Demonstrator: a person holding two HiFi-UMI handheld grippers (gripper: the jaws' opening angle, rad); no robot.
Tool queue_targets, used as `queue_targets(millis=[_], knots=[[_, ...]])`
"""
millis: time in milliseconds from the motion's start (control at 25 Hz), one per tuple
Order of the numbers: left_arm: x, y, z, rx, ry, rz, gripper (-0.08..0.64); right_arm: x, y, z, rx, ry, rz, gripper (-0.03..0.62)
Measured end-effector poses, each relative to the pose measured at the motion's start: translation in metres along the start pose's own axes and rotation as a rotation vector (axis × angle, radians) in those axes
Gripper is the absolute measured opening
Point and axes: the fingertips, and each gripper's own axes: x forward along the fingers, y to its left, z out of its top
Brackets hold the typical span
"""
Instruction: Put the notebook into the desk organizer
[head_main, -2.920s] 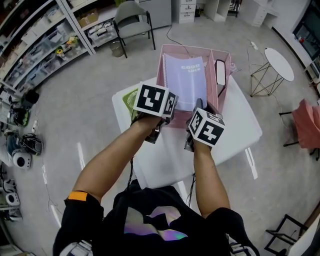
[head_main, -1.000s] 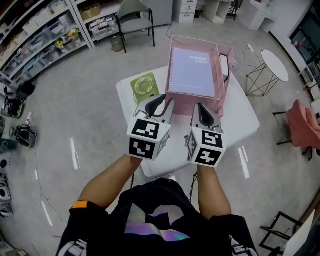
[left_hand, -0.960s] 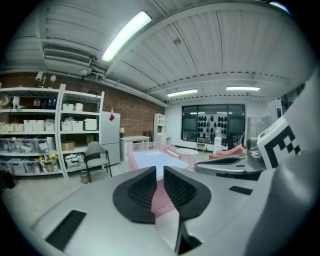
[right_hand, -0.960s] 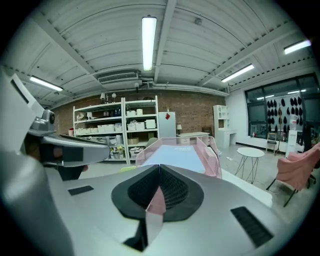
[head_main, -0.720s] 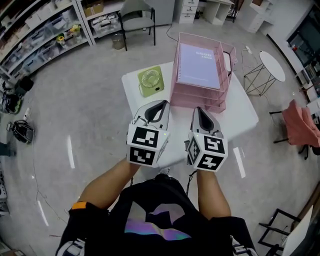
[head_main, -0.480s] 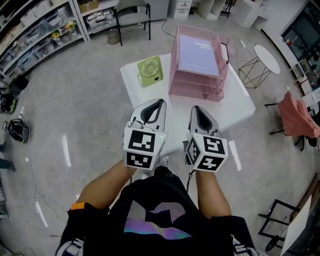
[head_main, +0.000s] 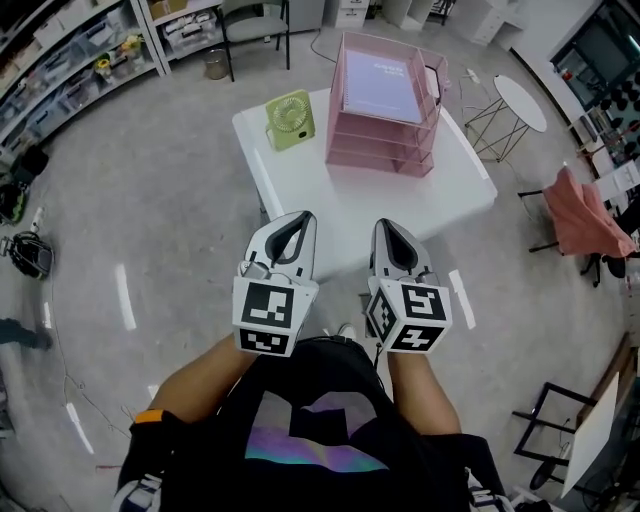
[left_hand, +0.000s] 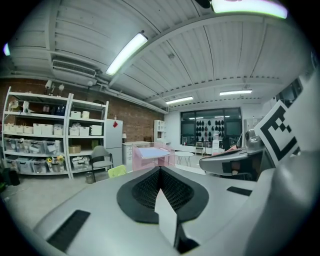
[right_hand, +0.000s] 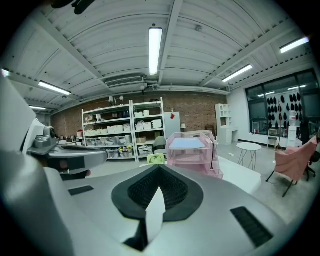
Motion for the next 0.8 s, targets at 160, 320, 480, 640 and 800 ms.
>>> queue_targets(millis=[160,320,480,640,800], knots=[[-0.005,-0.016,-0.016,-0.033,0.014,0.023,0.008,-0.013,-0.009,-0.015,0.008,0.01,0.023,0.017],[0.001,-0.033,-0.026,-0.068,0.02,0.041,0.008,-0.022,-0.019,-0.028,-0.004,0.026,0.047,0.017],[0.007,-0.047,-0.027,-0.054,0.017,0.052,0.008,-0.026,-0.03,-0.036,-0.005,0.03,0.053,0.015],[0.007,-0.055,-0.026,-0.042,0.015,0.064,0.008,-0.028,-0.034,-0.04,-0.017,0.035,0.064,0.015],[0.007,-0.057,-0.025,-0.037,0.013,0.071,0.008,-0.03,-0.036,-0.043,-0.004,0.038,0.068,0.015]])
